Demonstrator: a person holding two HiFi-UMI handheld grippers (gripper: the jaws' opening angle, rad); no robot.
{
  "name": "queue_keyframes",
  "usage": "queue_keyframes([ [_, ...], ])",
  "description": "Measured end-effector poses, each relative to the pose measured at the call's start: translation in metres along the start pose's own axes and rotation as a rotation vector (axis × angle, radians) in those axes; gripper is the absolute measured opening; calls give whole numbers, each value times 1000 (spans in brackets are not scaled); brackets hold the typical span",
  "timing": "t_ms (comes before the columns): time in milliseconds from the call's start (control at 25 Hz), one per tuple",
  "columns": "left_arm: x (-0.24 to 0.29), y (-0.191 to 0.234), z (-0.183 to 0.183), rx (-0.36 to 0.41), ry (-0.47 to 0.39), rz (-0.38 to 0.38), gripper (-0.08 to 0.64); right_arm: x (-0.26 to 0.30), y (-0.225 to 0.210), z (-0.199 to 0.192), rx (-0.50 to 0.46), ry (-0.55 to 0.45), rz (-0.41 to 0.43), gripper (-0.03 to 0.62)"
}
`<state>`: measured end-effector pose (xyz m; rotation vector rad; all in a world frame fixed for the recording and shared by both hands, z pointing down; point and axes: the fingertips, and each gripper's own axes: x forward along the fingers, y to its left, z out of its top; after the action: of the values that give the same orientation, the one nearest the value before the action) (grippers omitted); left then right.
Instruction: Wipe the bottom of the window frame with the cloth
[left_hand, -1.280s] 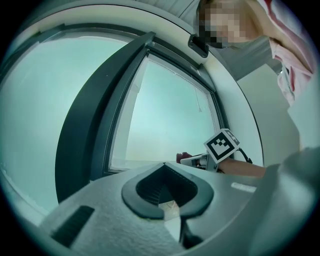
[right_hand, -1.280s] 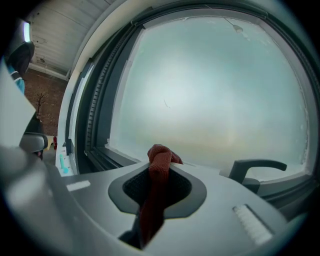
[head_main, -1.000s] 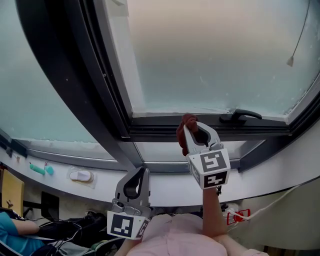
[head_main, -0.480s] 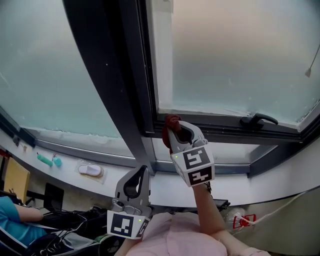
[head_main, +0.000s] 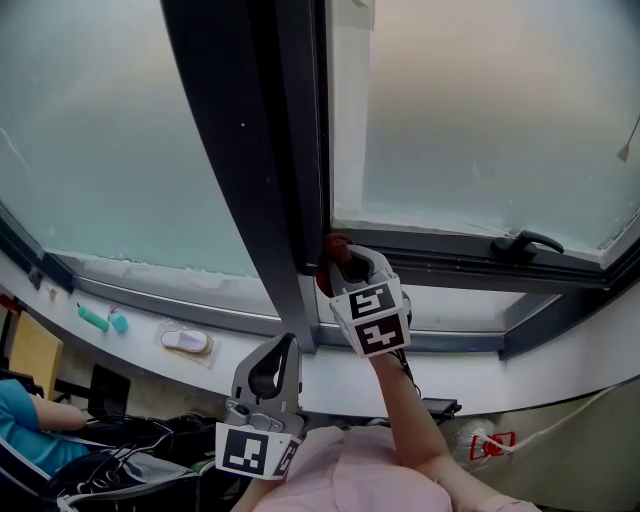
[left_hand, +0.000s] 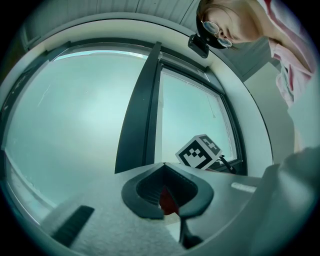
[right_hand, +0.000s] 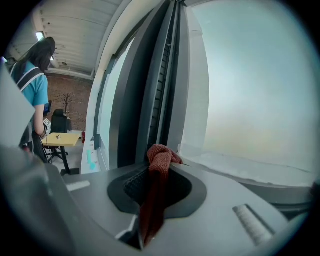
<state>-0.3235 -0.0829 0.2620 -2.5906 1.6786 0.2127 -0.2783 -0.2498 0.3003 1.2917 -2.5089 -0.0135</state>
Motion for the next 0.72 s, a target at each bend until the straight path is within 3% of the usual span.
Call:
queue_keyframes([
  [240, -1, 3, 2, 3, -8, 11, 0, 7, -6, -1, -5, 63, -15, 55],
  [720, 3, -7, -2, -1, 5, -22, 0, 6, -6, 0, -7, 36, -27, 55],
])
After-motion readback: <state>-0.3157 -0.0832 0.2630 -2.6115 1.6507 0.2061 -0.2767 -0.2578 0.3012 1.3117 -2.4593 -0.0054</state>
